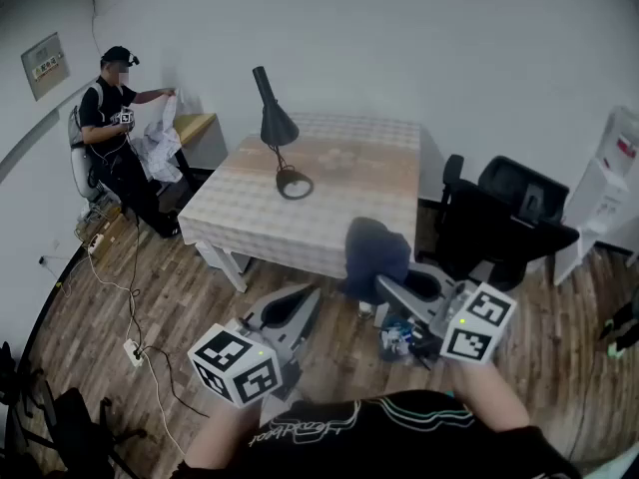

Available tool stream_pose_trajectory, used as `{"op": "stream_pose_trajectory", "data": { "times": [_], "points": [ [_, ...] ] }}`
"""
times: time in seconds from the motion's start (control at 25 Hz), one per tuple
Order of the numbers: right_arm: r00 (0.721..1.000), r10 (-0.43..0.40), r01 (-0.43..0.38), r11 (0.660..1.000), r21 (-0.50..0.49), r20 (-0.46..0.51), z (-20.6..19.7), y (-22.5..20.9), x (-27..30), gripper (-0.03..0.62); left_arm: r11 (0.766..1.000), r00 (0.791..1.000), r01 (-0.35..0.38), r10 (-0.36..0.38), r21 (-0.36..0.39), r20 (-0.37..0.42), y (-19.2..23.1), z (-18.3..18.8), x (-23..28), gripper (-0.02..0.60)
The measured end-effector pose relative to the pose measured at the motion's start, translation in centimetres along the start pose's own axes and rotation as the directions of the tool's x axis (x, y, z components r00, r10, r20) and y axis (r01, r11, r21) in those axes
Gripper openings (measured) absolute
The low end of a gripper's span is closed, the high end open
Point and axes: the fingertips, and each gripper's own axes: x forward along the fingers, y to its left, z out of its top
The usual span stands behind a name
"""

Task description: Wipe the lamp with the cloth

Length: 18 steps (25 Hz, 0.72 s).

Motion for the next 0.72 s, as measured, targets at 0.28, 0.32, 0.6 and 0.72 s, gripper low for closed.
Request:
{"op": "stream_pose_trajectory", "data": {
  "times": [0.28,0.32,0.6,0.72],
  "points": [
    [1.0,0.004,-0.004,1.0,0.001,0.008,0.2,-0.6,-0.8,0.061,1.0,1.0,-0.008,0.008,0.006,0.001,-0.6,0.1,0.8,0.0],
    [1.0,0.006,-0.006,1.0,0.003,0.007,0.2,-0.7,-0.7,0.061,1.0,1.0,-0.01,0.01,0.005,0.001,-0.5,0.1,0.8,0.0],
    [1.0,0.004,-0.004,1.0,-0.008,-0.016,-0.7,-0.9,0.1,0.061,1.0,1.0,-0.017,0.017,-0.008,-0.011,0.2,-0.4,0.8,0.0],
    [1.0,0.004,-0.004,1.0,-0.012,-0.024,-1.1,-1.4,0.5,0.061,1.0,1.0,-0.01,0.01,-0.011,-0.008,0.8,-0.6,1.3,0.0]
  ]
}}
